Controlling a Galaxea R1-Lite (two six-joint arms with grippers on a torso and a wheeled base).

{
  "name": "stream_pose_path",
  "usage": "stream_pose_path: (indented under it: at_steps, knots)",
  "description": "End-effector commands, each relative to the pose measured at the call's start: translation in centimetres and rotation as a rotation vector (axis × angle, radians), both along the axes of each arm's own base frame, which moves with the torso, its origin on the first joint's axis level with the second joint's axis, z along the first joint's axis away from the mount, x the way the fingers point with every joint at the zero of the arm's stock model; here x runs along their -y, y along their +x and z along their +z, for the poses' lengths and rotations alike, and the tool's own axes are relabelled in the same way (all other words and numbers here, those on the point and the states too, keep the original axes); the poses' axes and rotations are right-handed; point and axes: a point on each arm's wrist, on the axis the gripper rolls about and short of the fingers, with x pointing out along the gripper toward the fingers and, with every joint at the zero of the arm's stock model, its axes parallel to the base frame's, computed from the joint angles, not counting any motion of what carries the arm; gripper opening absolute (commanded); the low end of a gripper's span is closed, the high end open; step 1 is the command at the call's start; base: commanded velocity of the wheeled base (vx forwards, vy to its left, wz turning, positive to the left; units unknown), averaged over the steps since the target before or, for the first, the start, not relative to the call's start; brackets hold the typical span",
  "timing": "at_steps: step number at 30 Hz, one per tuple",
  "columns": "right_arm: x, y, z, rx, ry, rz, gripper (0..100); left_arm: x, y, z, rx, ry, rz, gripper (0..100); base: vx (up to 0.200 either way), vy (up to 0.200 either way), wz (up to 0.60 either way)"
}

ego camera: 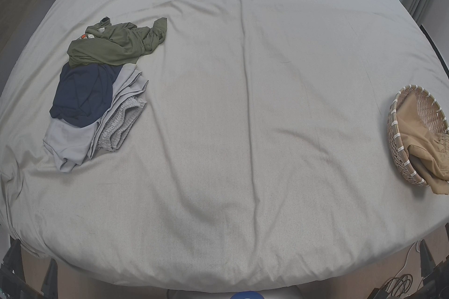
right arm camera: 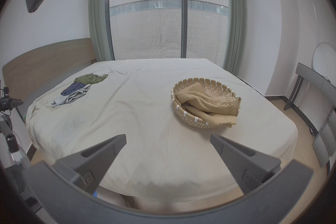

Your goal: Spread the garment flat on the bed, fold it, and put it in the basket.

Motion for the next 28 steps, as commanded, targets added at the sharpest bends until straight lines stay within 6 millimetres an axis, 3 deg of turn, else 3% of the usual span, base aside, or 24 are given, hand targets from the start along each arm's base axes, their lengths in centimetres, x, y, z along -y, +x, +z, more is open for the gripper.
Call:
stream_pose_path:
  at_steps: [1,28]
  knots:
    - [-0.01,0.06,-0.42,-0.001,-0.013,0.013,100,0.01,0.02,-0.6,-0.014,-0.017,-0.015,100,0.0,0.0,0.0]
    - [-0.03,0.07,-0.43,-0.004,-0.008,0.016,100,0.02,0.03,-0.6,-0.011,-0.02,-0.012,100,0.0,0.0,0.0]
